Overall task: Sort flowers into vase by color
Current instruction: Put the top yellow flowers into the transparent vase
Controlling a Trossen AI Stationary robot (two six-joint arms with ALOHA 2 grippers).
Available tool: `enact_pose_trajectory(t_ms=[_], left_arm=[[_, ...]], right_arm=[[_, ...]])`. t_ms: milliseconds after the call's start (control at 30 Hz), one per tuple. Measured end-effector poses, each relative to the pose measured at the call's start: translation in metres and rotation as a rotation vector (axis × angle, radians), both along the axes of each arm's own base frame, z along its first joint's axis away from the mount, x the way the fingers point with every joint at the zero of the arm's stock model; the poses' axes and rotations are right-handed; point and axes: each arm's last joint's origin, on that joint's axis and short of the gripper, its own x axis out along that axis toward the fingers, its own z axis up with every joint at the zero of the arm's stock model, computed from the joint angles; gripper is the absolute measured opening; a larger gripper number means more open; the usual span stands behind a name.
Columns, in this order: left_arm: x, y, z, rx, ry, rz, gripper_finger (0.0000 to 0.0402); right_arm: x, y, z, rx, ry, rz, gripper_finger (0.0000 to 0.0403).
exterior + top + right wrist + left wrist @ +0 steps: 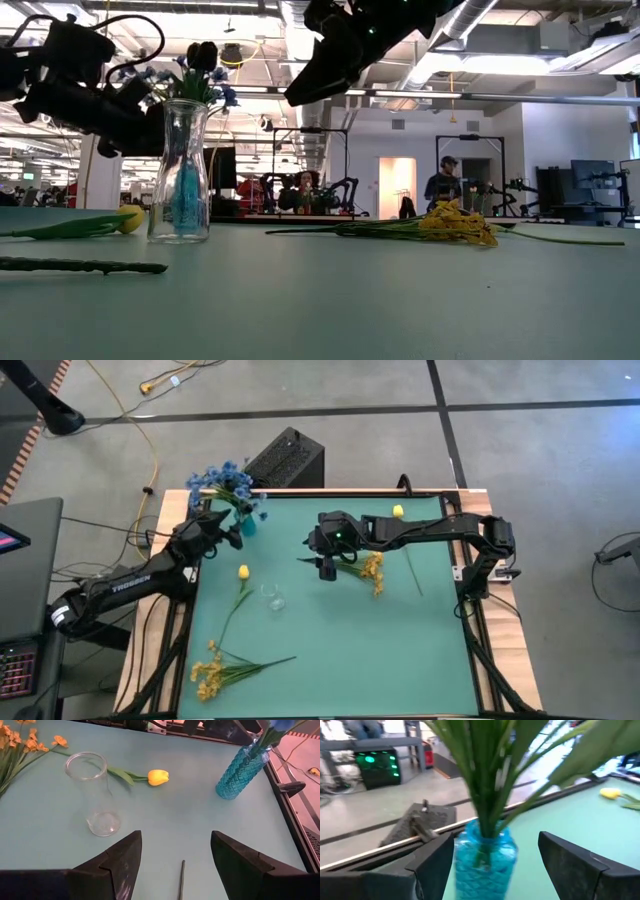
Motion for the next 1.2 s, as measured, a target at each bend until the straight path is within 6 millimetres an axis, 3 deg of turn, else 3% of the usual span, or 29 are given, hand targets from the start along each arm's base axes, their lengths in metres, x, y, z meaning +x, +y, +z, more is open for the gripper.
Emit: enact_pose_trajectory(t_ms=[333,633,833,1200], left_arm=[[-0.001,-0.005,-0.001,-0.118,-0.019,-0.099,0.0279],[-0.005,-0.030,0.045,-0.255,0.023,-0.239,0.0279],[-0.011,-0.046,0.049,-0.275,0.055,-0.204,0.0271],[0.014,-0.074,0.053,-0.336,-0.014,-0.498,0.0269]], right_arm=[[-0.001,0.000,-0.001,0.002,0.013,0.001,0.0264],[-0.001,0.000,-0.001,0.008,0.011,-0.004,0.0264],[0.000,0.005,-0.001,0.025,0.010,-0.004,0.0264],[-0.004,0.034,-0.009,0.048,0.119,0.040,0.0264]])
